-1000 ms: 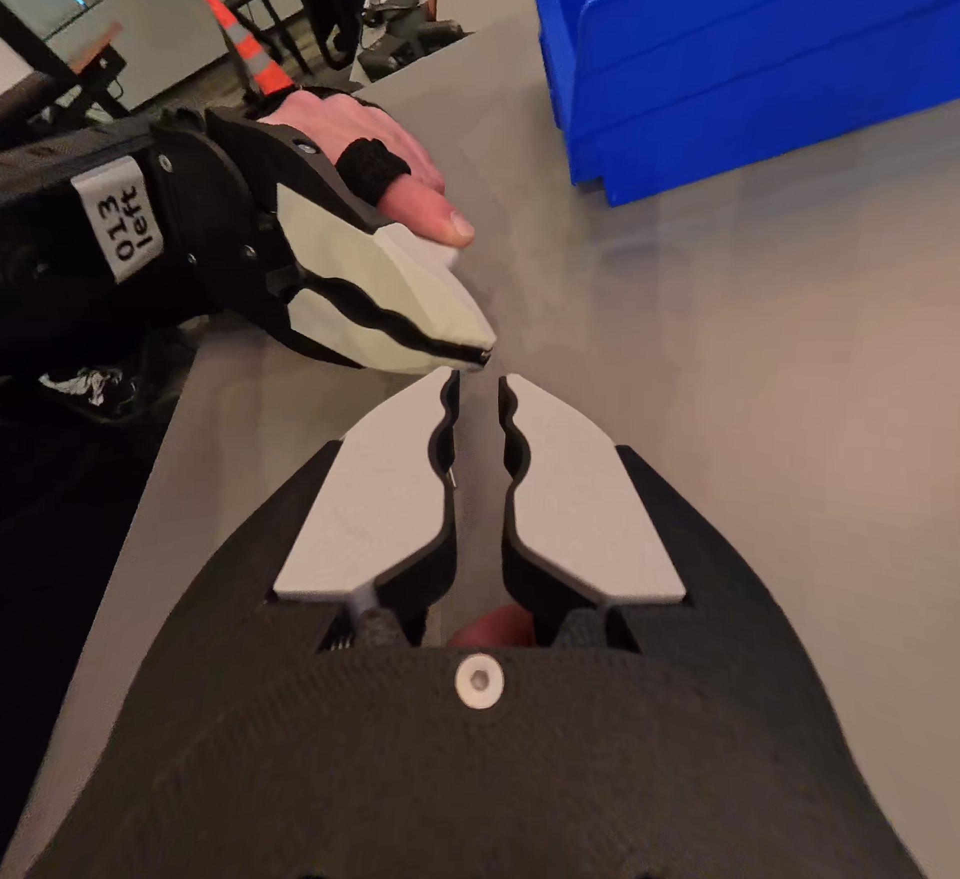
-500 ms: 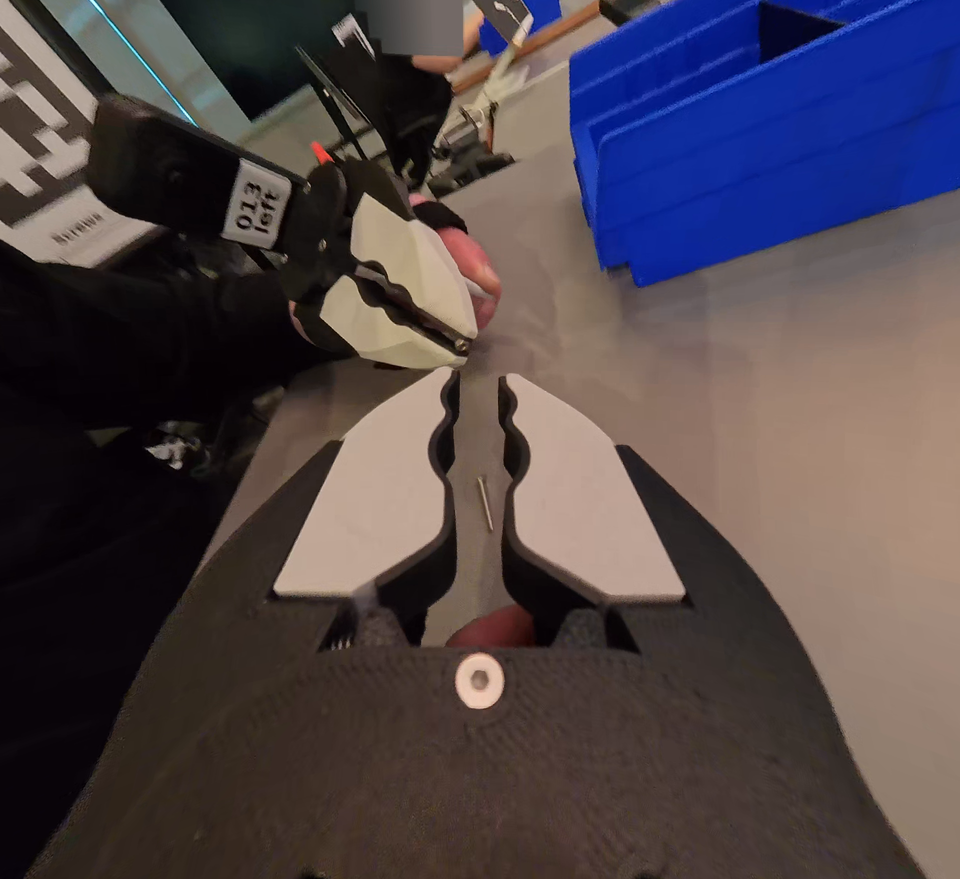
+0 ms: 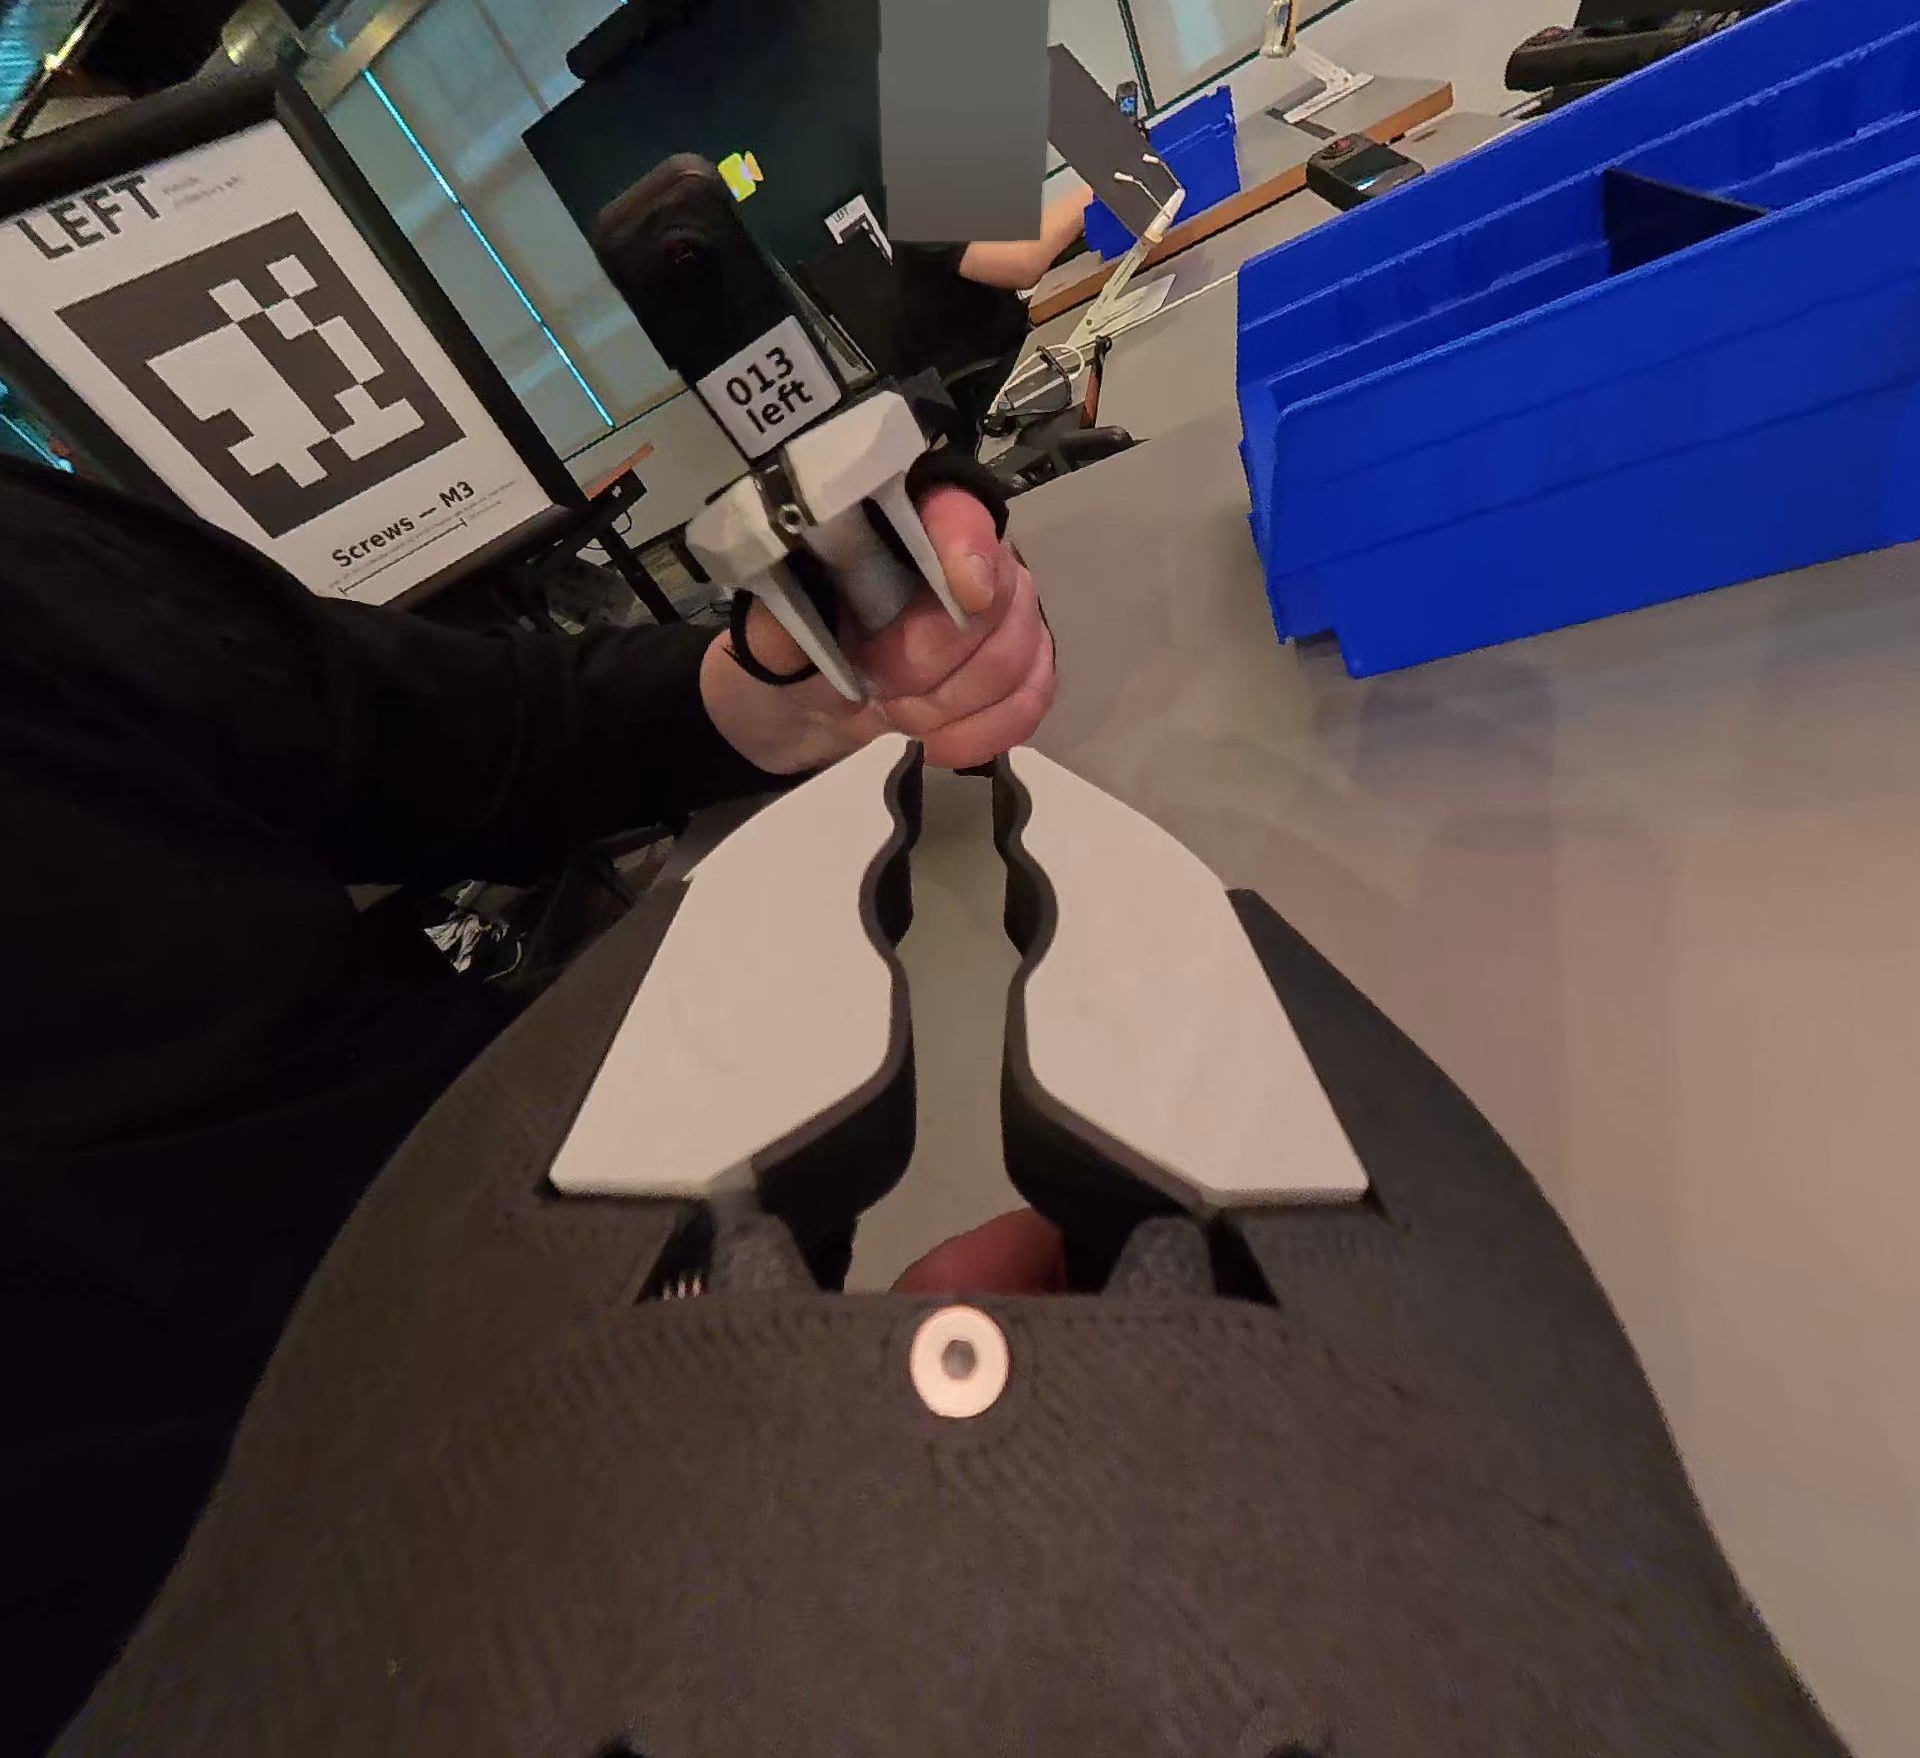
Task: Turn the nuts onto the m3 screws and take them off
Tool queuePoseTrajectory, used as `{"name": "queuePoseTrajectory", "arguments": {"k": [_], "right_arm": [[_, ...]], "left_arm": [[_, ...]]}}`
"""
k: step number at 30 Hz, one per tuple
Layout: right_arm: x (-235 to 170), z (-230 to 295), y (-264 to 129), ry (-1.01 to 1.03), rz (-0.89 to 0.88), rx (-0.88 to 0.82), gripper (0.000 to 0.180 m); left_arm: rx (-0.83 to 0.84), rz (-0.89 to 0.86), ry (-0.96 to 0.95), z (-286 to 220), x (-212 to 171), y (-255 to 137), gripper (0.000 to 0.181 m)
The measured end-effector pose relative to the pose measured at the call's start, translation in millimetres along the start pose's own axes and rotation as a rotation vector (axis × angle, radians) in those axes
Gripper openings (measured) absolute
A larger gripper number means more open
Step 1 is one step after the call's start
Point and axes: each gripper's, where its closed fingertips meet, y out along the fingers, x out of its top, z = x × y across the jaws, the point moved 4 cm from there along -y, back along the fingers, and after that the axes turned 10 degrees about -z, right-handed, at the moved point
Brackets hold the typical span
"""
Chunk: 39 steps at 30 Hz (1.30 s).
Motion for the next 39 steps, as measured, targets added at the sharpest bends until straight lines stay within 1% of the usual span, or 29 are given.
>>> {"name": "queuePoseTrajectory", "arguments": {"k": [5,10,15,18,21,24,31,35,39], "right_arm": [[-1.8,2.9,0.0,-0.025,0.007,0.012,0.012],[-3.9,5.4,0.4,-0.095,0.045,0.006,0.012],[-8.6,8.6,1.1,-0.173,0.114,0.001,0.012],[-15.1,4.5,-3.3,-0.271,0.217,-0.032,0.012],[-26.8,-1.4,-7.7,-0.404,0.375,-0.074,0.013],[-39.7,-2.8,-5.4,-0.485,0.493,-0.073,0.014],[-69.9,1.1,12.5,-0.559,0.688,0.009,0.011],[-76.8,-1.8,20.6,-0.589,0.762,0.006,0.01],[-86.4,-7.3,21.0,-0.571,0.856,0.005,0.009]], "left_arm": [[-0.037,-0.093,-0.081,-4.4,14.5,-4.0,0.004],[-0.059,-0.149,-0.118,-5.8,23.3,-8.9,0.005],[-0.07,-0.145,-0.116,-9.4,24.3,-10.0,0.005],[-0.065,-0.112,-0.092,-9.3,22.6,-11.3,0.004],[-0.051,-0.056,-0.052,-8.3,17.3,-13.0,0.004],[-0.044,-0.023,-0.039,-9.2,12.8,-14.0,0.004],[-0.027,0.026,-0.018,-9.4,6.6,-19.4,0.004],[-0.022,0.038,-0.014,-8.3,4.9,-21.5,0.004],[-0.019,0.035,-0.019,-6.4,4.7,-23.4,0.004]]}}
